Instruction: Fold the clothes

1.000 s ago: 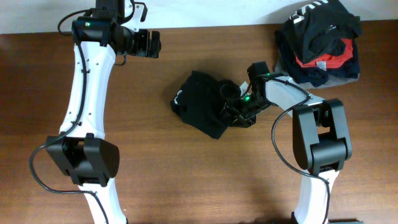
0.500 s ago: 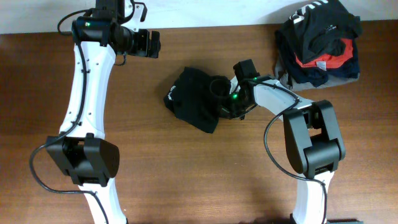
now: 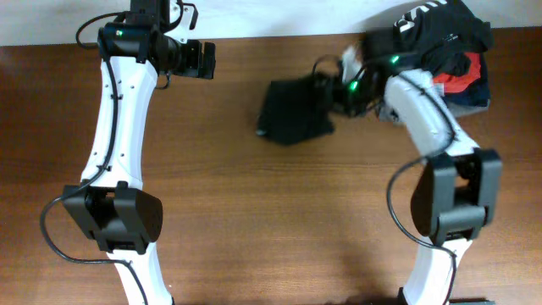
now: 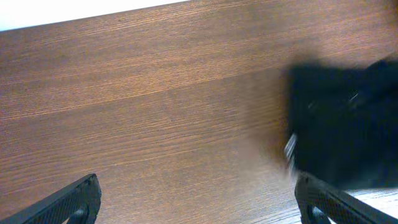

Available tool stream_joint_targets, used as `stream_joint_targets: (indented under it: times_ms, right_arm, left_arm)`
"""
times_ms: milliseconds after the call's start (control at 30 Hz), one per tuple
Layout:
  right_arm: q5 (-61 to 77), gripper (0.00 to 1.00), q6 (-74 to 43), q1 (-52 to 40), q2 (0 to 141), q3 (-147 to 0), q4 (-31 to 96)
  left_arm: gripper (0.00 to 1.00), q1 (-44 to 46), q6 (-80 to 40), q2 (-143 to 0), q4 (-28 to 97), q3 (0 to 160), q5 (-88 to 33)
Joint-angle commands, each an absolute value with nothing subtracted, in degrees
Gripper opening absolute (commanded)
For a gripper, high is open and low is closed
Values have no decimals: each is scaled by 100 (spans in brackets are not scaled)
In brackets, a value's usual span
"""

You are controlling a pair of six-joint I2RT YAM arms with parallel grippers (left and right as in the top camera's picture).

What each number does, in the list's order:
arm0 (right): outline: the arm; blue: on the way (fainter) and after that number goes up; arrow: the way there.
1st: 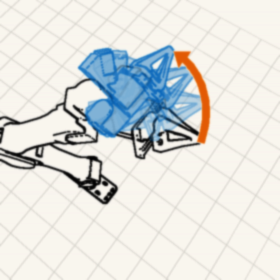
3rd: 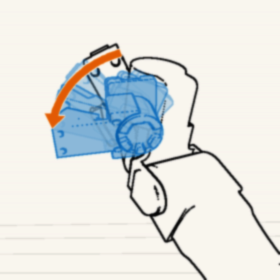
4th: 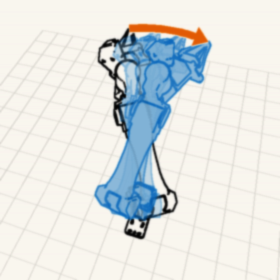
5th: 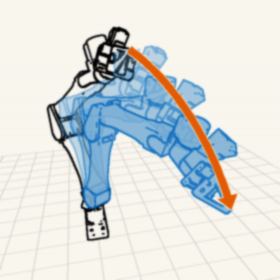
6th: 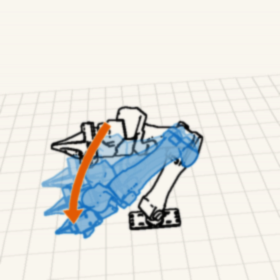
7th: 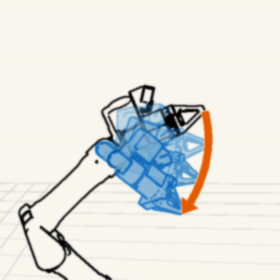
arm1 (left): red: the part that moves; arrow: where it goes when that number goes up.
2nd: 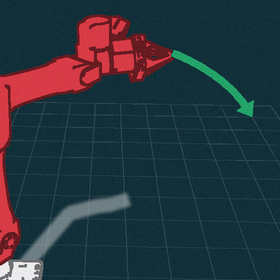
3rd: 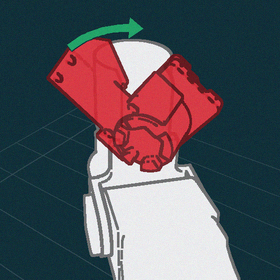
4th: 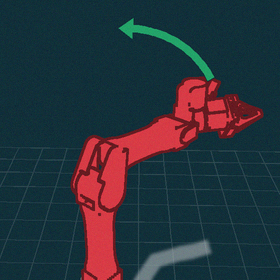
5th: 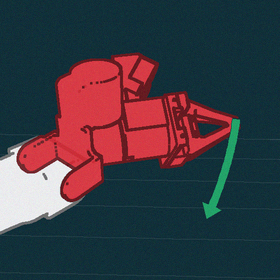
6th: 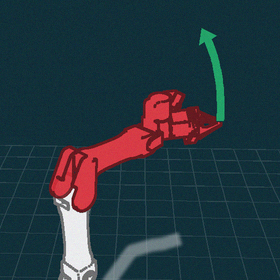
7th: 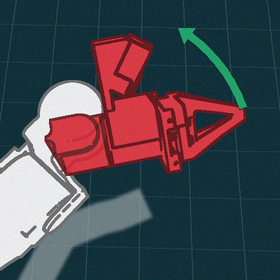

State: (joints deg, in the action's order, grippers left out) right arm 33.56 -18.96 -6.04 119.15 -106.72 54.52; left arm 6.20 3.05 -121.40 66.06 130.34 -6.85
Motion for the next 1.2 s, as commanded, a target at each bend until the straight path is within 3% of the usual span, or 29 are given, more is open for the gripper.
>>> stream_joint_targets:
  times_ms: [0,267,833,1167]
  right_arm:
    - [3271,4,-1629,-443,11542,-11601,5555]
    - [2814,4,-1632,-102,11542,-12665,5299]
    - [2565,4,-1494,832,11590,-12956,1667]
    - [2224,4,-945,1127,11928,-12956,1085]
  left_arm:
    - [99,622,397,-12195,6608,13087,-613]
    - [99,622,397,-12195,6608,13087,-613]
    - [99,622,397,-12324,6611,13054,-613]
    - [99,622,397,-12473,6608,13054,-613]
